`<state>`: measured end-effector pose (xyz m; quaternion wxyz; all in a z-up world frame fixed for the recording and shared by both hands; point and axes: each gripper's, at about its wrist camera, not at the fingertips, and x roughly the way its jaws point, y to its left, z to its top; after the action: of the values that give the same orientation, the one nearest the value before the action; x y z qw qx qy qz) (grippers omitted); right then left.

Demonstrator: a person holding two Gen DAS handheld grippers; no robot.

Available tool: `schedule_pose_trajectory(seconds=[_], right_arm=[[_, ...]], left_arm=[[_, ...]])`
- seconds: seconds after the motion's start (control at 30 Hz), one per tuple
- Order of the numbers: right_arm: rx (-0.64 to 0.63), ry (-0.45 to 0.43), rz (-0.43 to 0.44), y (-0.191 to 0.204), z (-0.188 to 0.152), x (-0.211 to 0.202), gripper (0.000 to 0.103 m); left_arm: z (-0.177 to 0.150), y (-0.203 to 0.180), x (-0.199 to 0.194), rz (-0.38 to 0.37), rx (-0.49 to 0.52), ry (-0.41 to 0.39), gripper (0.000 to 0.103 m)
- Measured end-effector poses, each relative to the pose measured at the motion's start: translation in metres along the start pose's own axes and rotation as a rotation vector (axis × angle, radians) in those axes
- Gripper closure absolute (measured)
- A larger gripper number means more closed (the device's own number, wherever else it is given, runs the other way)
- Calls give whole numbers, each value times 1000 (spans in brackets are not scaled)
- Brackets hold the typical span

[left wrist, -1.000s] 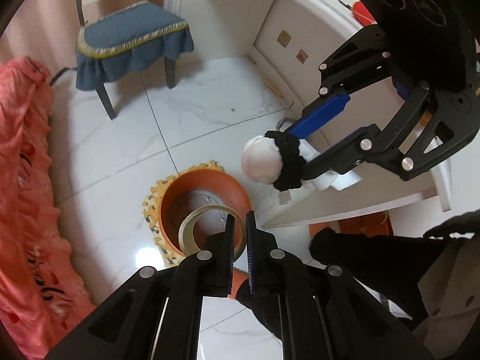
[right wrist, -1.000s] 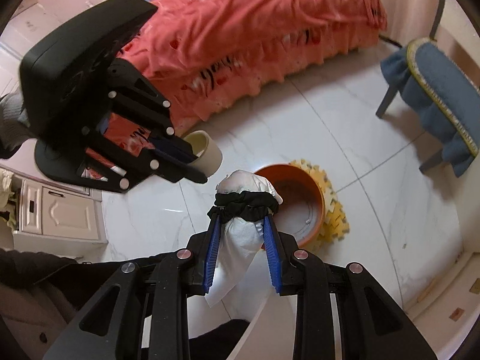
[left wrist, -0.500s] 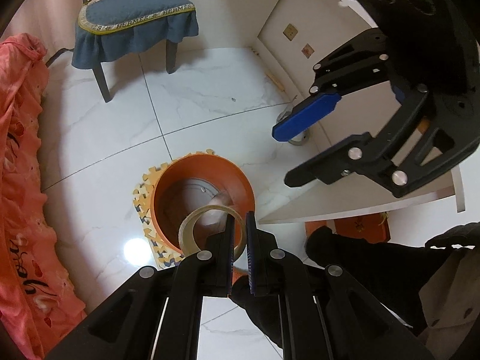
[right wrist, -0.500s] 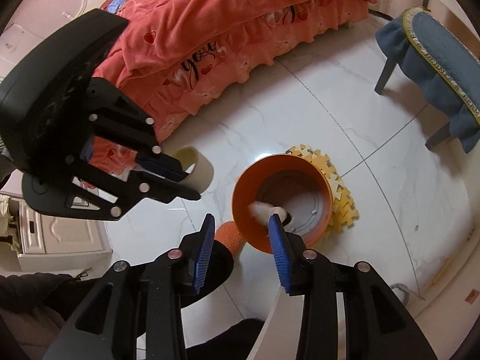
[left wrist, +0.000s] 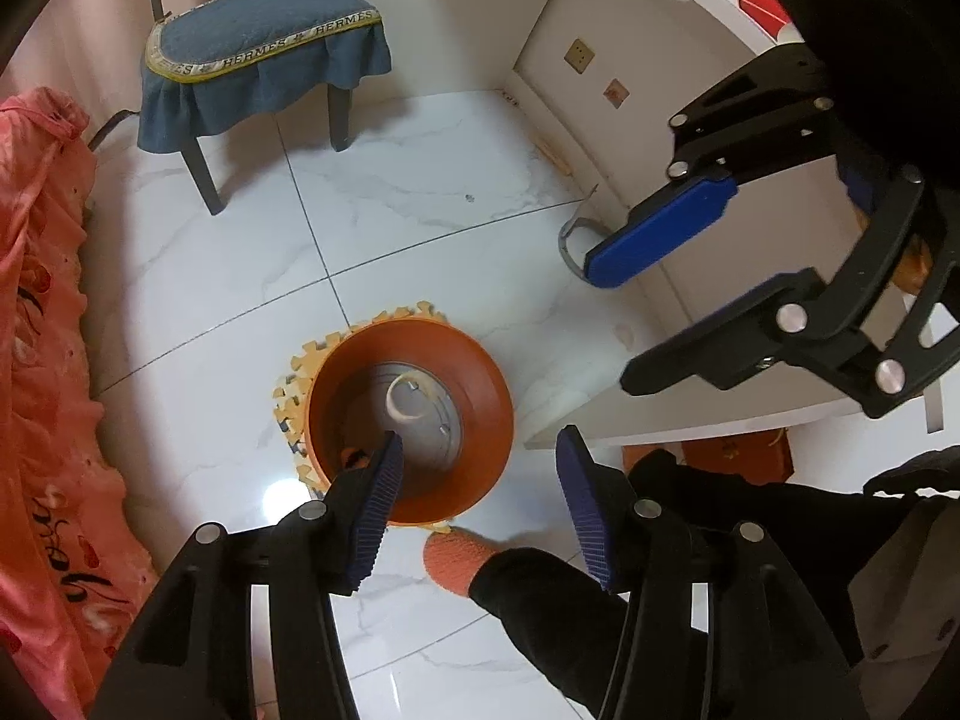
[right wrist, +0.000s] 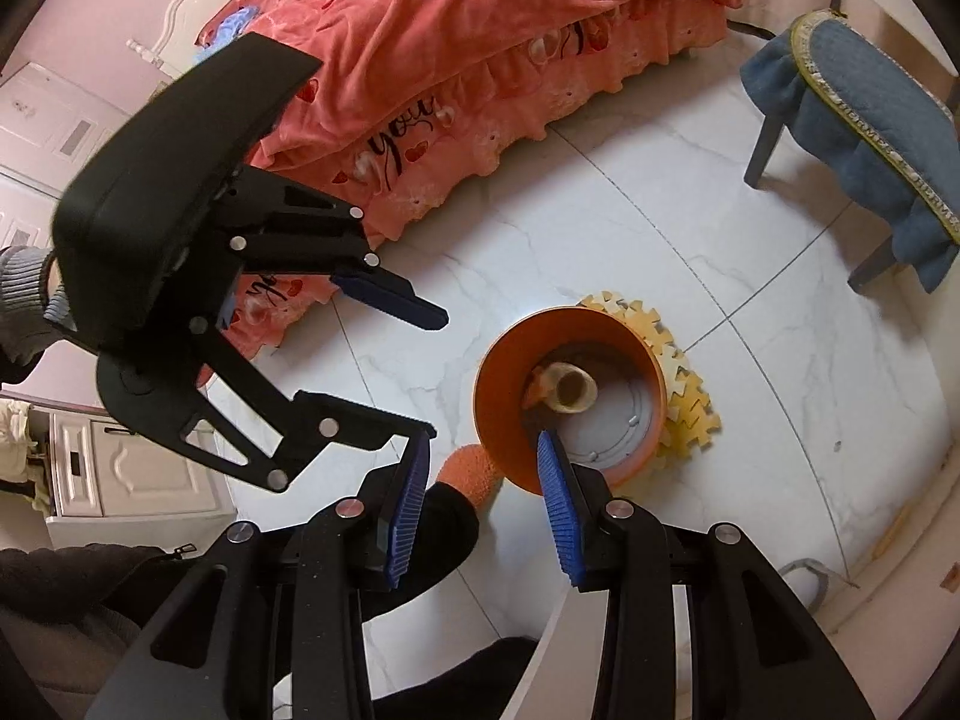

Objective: Collect trash
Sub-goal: 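Open the left tool dropping the tape roll while the right tool drops the tissue, then move both tools back over the mat toward the red toy figure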

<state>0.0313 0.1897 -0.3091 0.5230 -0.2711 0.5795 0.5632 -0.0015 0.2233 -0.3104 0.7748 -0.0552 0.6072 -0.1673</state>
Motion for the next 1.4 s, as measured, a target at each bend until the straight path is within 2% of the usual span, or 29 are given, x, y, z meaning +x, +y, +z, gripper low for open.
schedule_pose_trajectory(seconds=[0.27, 0.37, 0.53, 0.6, 0.8, 0.9, 1.4], right_arm=[[13, -25, 0, 2, -4, -20, 64], [14, -30, 3, 3, -8, -30, 64], [20, -55, 10, 8, -19, -54, 59], [27, -74, 13, 10, -25, -67, 59], [39, -132, -10, 17, -43, -106, 52], [42, -171, -32, 22, -54, -127, 45], [92, -346, -61, 43, -107, -221, 41]], left_arm=[[6, -8, -9, 30, 31, 9, 48], [8, -13, -15, 46, 47, 11, 36], [12, -24, -35, 73, 64, 0, 35], [15, -31, -43, 82, 73, -7, 29], [24, -53, -68, 111, 104, -36, 29], [27, -65, -79, 117, 116, -45, 29], [37, -133, -137, 176, 207, -120, 29]])
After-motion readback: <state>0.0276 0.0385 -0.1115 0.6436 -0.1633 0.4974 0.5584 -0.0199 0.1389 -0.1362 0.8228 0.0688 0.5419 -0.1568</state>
